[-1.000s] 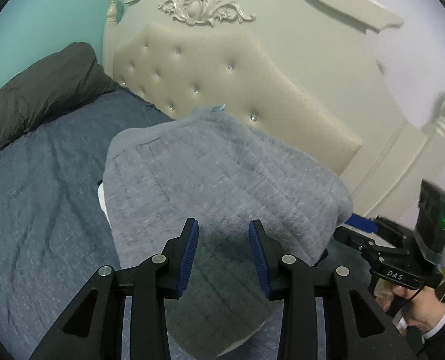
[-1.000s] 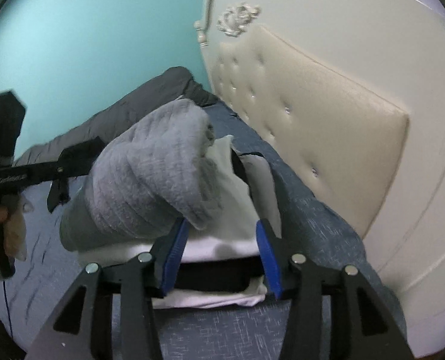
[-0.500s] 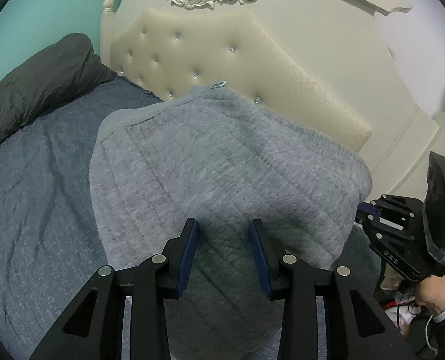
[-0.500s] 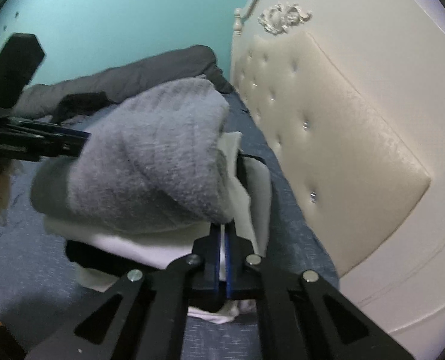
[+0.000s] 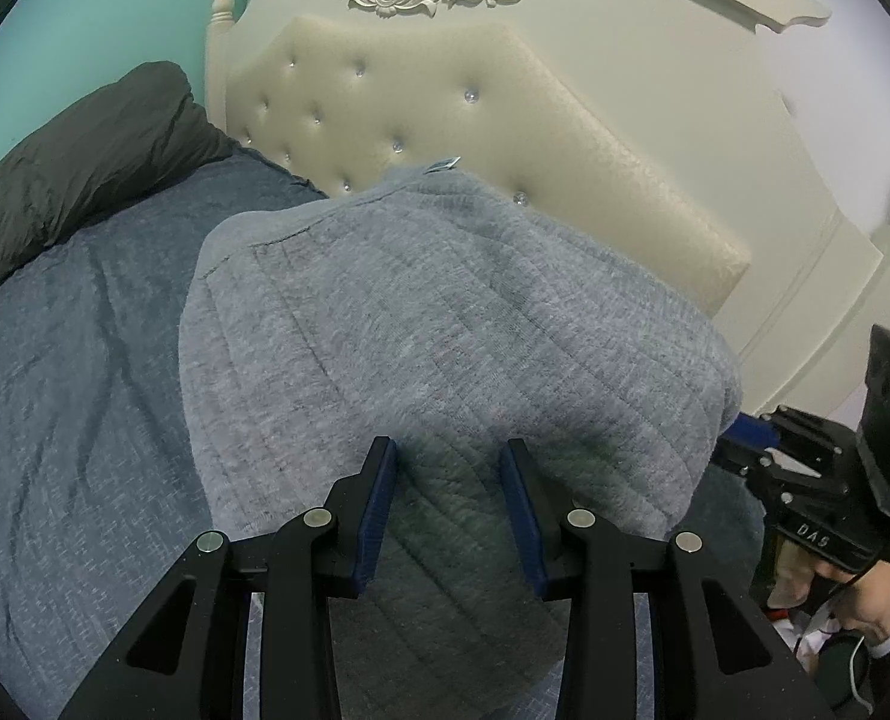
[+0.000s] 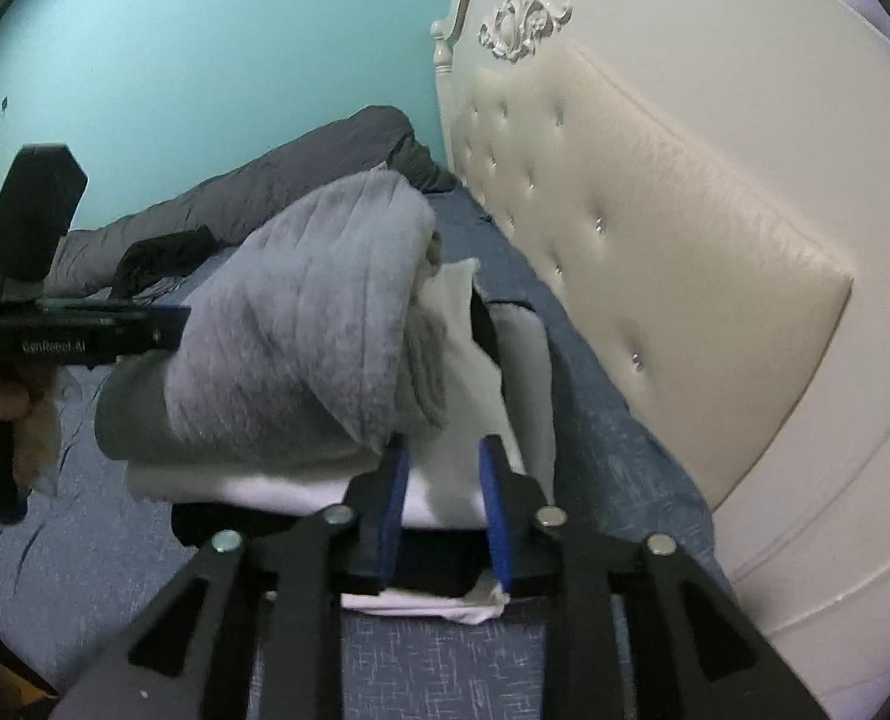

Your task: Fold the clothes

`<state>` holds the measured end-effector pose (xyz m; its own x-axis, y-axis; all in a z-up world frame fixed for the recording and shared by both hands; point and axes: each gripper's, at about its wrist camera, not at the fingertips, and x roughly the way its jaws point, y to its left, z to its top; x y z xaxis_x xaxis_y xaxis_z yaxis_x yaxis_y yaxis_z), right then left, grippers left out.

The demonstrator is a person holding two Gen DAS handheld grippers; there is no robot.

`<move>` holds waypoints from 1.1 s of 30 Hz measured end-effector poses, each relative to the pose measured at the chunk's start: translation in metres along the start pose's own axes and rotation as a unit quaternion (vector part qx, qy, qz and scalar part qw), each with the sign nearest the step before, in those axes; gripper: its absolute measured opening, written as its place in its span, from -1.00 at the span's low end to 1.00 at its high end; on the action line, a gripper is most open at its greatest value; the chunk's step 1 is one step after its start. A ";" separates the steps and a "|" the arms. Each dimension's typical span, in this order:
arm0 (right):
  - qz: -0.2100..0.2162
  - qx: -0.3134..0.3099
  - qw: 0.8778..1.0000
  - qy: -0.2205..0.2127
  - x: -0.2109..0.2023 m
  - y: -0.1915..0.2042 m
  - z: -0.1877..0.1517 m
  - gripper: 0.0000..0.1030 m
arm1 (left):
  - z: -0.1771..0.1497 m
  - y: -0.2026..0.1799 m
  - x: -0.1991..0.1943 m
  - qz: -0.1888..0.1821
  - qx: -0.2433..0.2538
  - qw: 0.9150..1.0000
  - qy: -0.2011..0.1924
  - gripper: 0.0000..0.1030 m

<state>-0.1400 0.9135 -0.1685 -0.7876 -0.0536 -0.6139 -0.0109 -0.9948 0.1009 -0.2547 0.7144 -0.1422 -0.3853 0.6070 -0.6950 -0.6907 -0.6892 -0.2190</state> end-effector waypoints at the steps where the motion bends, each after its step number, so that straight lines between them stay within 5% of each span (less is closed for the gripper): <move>1: 0.002 0.007 1.000 -0.002 0.000 0.000 0.000 -0.48 | 0.000 0.000 0.000 0.000 0.000 1.000 0.000 -0.22; 6: 0.018 -0.003 1.000 -0.002 -0.003 0.006 -0.009 -0.18 | 0.000 -0.001 -0.001 0.000 0.002 1.000 0.001 -0.23; 13: -0.034 -0.058 0.998 -0.005 0.017 0.020 0.006 -0.18 | 0.000 -0.003 0.000 0.004 0.002 1.000 0.001 -0.24; 14: -0.029 -0.069 0.997 -0.005 0.019 0.022 0.008 -0.31 | 0.000 -0.002 0.000 0.004 0.002 1.000 0.001 -0.24; 15: -0.022 -0.088 0.996 -0.005 0.020 0.026 0.009 -0.65 | 0.000 -0.002 0.001 0.004 0.001 1.000 0.001 -0.24; 17: -0.030 -0.113 0.993 -0.006 0.021 0.031 0.010 -0.86 | 0.000 -0.003 0.002 0.004 0.002 1.000 0.001 -0.24; 27: -0.129 -0.218 0.967 0.007 0.034 0.035 -0.002 -0.90 | -0.002 -0.008 0.010 0.001 0.016 1.000 0.004 -0.22; 33: -0.133 -0.250 0.959 0.013 0.036 0.033 -0.004 -0.90 | -0.001 -0.008 0.012 -0.002 0.016 1.000 0.006 -0.22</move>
<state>-0.1659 0.8788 -0.1902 -0.7816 0.2129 -0.5864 0.0924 -0.8901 -0.4463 -0.2530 0.7267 -0.1498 -0.3759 0.6045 -0.7023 -0.7110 -0.6742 -0.1998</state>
